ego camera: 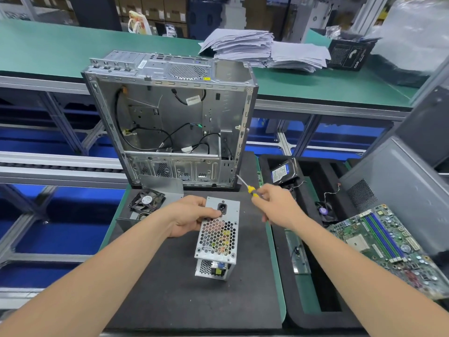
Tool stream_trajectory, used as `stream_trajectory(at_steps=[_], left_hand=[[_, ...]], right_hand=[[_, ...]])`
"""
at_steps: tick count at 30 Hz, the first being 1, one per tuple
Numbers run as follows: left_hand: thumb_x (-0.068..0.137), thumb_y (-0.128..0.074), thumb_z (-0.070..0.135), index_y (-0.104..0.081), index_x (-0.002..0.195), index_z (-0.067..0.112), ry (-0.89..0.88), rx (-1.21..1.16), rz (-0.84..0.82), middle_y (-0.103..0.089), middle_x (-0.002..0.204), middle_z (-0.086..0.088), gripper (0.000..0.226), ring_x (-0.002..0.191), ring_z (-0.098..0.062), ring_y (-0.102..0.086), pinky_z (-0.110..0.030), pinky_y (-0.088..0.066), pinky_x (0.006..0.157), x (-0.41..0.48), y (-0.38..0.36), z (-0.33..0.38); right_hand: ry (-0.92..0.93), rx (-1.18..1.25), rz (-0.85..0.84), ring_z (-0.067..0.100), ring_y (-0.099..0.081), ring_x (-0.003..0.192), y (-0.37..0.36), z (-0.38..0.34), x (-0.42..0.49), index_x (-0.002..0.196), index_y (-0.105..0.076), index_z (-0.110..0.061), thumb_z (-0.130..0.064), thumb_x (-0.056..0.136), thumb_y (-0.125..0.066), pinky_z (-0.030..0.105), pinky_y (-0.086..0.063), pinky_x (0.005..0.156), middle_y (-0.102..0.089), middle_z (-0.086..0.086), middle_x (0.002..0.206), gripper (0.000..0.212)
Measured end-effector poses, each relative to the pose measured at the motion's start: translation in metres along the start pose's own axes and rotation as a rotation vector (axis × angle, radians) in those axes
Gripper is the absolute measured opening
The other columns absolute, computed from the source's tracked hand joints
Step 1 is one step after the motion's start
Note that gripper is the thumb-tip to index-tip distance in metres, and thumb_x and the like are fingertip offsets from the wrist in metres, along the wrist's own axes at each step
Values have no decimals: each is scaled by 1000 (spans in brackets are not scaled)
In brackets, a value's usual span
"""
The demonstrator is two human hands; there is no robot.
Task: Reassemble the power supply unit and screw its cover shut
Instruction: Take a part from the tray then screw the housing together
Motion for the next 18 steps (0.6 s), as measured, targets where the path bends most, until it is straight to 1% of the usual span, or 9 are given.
stream_trajectory(at_steps=[2,4,5,7,9,13,14,16,18], left_hand=[[93,-72,0,-64,101,4,-1,-8,-1,-76,96,-13,12,77,-15,-74,-29,-60,69,1,0,0],[92,-72,0,-64,101,4,-2,-14,-2,-76,98,-14,12,79,-16,-74,-30,-60,71,1,1,0],[93,-71,0,-65,105,2,-1,-14,-4,-77,100,-15,14,80,-16,-74,-30,-60,72,1,1,0],[93,-70,0,-63,121,-5,3,-20,-10,-75,112,-19,29,87,-19,-73,-32,-60,74,0,0,0],[93,-69,0,-58,132,-10,10,-41,-20,-72,120,-22,41,92,-21,-73,-33,-61,75,-1,-1,0],[94,-68,-1,-60,132,-9,15,-73,-44,-72,122,-21,40,96,-22,-73,-35,-61,79,-2,-3,0],[94,-68,0,-61,131,-9,15,-74,-47,-73,121,-21,39,96,-22,-73,-35,-61,79,-3,-4,0],[94,-68,0,-61,130,-8,16,-78,-50,-75,116,-19,38,93,-21,-74,-34,-61,76,-3,-4,1],[94,-68,0,-62,129,-7,16,-80,-51,-76,110,-16,37,90,-20,-75,-32,-61,72,-5,-5,1]], right_hand=[[132,69,69,11,-69,52,20,-25,-2,109,-61,-27,-36,97,-67,26,-51,56,-73,-3,69,16],[194,190,74,14,-66,54,31,-46,-4,104,-59,-29,-36,94,-72,32,-51,55,-72,-2,69,18],[214,258,85,16,-63,52,35,-56,-6,102,-60,-27,-33,93,-75,33,-50,53,-70,-1,69,18],[265,422,101,19,-55,49,43,-73,-10,99,-67,-17,-26,93,-76,30,-45,51,-66,1,65,14],[325,483,109,18,-49,47,47,-88,-16,95,-70,-10,-24,97,-73,28,-44,50,-61,3,61,15],[449,68,136,13,-61,54,38,-113,-31,88,-64,-13,-33,100,-65,36,-54,62,-69,-2,69,23],[466,26,129,15,-63,57,35,-116,-34,89,-63,-11,-32,100,-65,36,-55,63,-70,-3,71,24],[483,25,111,15,-64,60,30,-120,-38,91,-62,-9,-29,102,-64,27,-51,58,-69,-4,72,23],[488,29,108,14,-65,61,28,-121,-40,92,-62,-8,-29,102,-63,28,-51,57,-69,-4,73,23]])
Point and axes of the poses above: each hand's wrist, its own x-axis towards the middle knuckle, its own y-axis out of the back of the hand, z = x × y, the point moved 7 cm from there along x, towards the middle knuckle
